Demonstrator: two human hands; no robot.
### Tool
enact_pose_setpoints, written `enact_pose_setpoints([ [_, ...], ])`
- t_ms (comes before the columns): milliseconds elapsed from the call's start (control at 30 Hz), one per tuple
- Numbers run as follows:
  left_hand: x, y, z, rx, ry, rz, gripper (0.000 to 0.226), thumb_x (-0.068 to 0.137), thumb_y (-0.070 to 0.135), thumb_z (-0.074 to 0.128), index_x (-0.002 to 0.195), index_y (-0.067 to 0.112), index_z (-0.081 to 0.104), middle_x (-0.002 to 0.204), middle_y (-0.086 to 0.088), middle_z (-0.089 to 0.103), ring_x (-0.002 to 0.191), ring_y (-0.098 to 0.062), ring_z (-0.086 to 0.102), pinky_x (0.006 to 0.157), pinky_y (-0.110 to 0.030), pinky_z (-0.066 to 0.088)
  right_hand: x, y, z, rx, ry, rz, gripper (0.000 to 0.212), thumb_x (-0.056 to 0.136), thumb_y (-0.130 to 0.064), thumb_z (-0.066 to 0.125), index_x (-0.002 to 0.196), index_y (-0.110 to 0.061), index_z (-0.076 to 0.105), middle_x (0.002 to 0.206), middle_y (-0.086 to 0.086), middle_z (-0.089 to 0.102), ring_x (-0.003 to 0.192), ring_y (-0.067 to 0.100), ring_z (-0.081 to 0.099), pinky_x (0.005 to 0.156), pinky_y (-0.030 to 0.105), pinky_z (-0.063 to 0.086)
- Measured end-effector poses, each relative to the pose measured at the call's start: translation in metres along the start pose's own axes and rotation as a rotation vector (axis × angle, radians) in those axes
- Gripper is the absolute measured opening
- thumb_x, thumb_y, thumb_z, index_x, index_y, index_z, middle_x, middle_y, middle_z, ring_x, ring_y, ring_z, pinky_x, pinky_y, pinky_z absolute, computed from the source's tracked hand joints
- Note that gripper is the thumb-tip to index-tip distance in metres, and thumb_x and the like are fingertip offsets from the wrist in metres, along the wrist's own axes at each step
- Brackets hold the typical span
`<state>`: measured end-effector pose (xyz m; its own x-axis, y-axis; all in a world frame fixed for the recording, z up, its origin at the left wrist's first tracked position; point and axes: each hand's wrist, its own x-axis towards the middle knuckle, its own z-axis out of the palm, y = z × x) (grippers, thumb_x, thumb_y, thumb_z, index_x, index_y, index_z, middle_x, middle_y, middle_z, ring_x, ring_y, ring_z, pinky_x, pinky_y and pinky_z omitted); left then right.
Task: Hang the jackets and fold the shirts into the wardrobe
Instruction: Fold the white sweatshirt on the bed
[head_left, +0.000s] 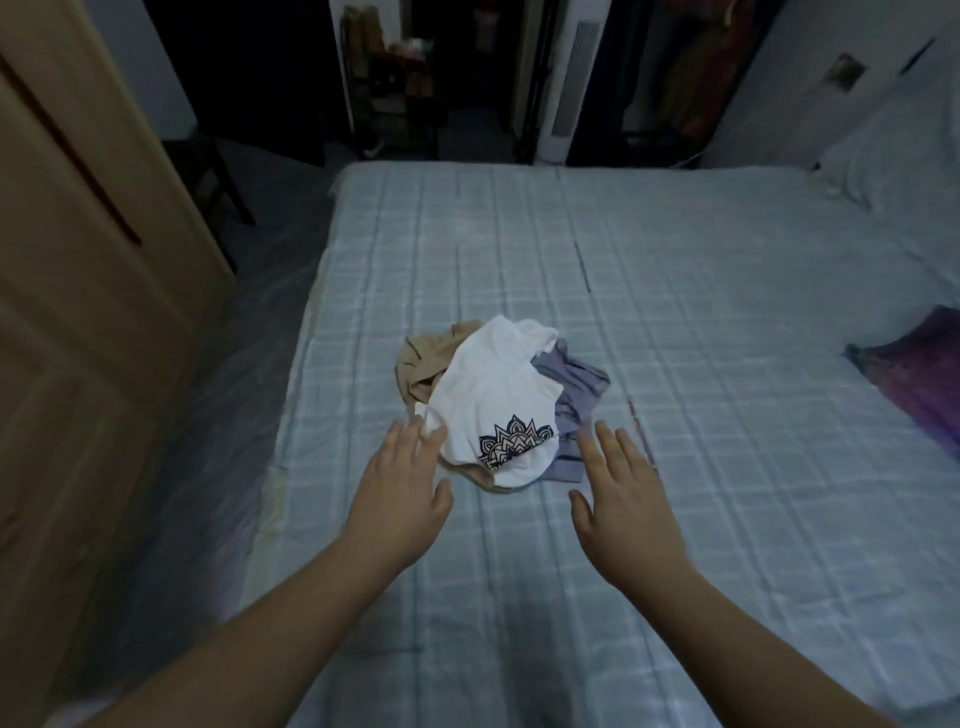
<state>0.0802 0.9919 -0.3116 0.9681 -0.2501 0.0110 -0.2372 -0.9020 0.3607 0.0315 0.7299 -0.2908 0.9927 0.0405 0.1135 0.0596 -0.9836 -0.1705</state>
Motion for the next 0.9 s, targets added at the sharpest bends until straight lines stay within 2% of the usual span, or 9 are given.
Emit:
enact_pose_setpoints([
  [133,0.04,0.02,0.078,-0.026,-0.061,-0.113,0.069,0.086,0.037,0.044,0.15,0.018,0.028,0.159,-0.013,0.026,0.148,-0.034,0.019,0.114,-0.05,0.032,0.042,0.054,0.086,0.079,-0.163,-0.044,0.076,0.079,-0.026,0.067,0.147,-0.007,0.039,0.152,0.018,0.039,0.136,0.041,0.039,0.109,0.051,0.039],
  [233,0.072,0.033,0.131,-0.06,-0.089,-0.193,0.066,0.085,0.032,0.05,0.147,0.015,0.038,0.157,-0.015,0.031,0.146,-0.036,0.024,0.115,-0.05,0.032,0.081,0.084,0.146,0.143,-0.258,-0.052,0.076,0.082,-0.026,0.063,0.15,-0.008,0.035,0.154,0.018,0.036,0.138,0.04,0.037,0.112,0.05,0.036],
  [300,0.092,0.035,0.161,-0.056,-0.09,-0.179,0.064,0.082,0.029,0.054,0.143,0.011,0.044,0.152,-0.018,0.037,0.141,-0.04,0.032,0.112,-0.051,0.037,0.119,0.103,0.185,0.195,-0.278,-0.025,0.073,0.083,-0.024,0.057,0.15,-0.007,0.034,0.153,0.021,0.035,0.137,0.041,0.036,0.113,0.052,0.034],
  [367,0.11,0.03,0.188,-0.033,-0.093,-0.154,0.062,0.08,0.026,0.055,0.139,0.009,0.048,0.149,-0.021,0.041,0.138,-0.043,0.037,0.107,-0.053,0.042,0.161,0.118,0.22,0.237,-0.287,0.032,0.074,0.083,-0.022,0.061,0.149,-0.004,0.034,0.15,0.025,0.036,0.136,0.044,0.037,0.112,0.053,0.033],
  [500,0.128,0.015,0.216,0.015,-0.052,-0.199,0.056,0.085,0.026,0.053,0.139,0.009,0.049,0.149,-0.021,0.042,0.139,-0.042,0.035,0.108,-0.051,0.04,0.201,0.118,0.276,0.357,-0.401,0.159,0.079,0.093,-0.028,0.06,0.156,-0.009,0.015,0.155,0.023,0.026,0.141,0.038,0.028,0.112,0.045,0.029],
  [600,0.125,0.01,0.222,0.036,-0.039,-0.239,0.057,0.088,0.032,0.043,0.14,0.008,0.047,0.149,-0.023,0.041,0.14,-0.043,0.033,0.111,-0.05,0.035,0.201,0.105,0.29,0.442,-0.415,0.218,0.072,0.095,-0.019,0.059,0.154,-0.013,0.018,0.136,0.024,0.038,0.119,0.041,0.046,0.096,0.044,0.043],
  [667,0.118,0.009,0.226,0.027,-0.06,-0.258,0.059,0.087,0.027,0.05,0.142,0.008,0.044,0.15,-0.023,0.038,0.141,-0.042,0.031,0.114,-0.049,0.032,0.193,0.098,0.286,0.47,-0.333,0.217,0.06,0.093,-0.011,0.057,0.147,-0.014,0.03,0.127,0.02,0.041,0.107,0.04,0.052,0.086,0.044,0.047],
  [767,0.103,0.018,0.23,-0.034,-0.092,-0.253,0.065,0.083,0.018,0.057,0.145,0.008,0.038,0.152,-0.021,0.034,0.144,-0.04,0.026,0.118,-0.049,0.027,0.166,0.091,0.271,0.433,-0.232,0.102,0.042,0.089,-0.006,0.053,0.128,-0.018,0.043,0.114,0.014,0.044,0.094,0.038,0.055,0.072,0.045,0.05],
  [900,0.081,0.043,0.218,-0.192,-0.065,-0.19,0.073,0.081,0.011,0.061,0.148,0.013,0.033,0.155,-0.017,0.029,0.146,-0.034,0.023,0.118,-0.045,0.027,0.118,0.084,0.235,0.502,-0.161,-0.097,0.033,0.08,-0.004,0.052,0.109,-0.019,0.048,0.099,0.007,0.045,0.078,0.032,0.053,0.06,0.045,0.049],
])
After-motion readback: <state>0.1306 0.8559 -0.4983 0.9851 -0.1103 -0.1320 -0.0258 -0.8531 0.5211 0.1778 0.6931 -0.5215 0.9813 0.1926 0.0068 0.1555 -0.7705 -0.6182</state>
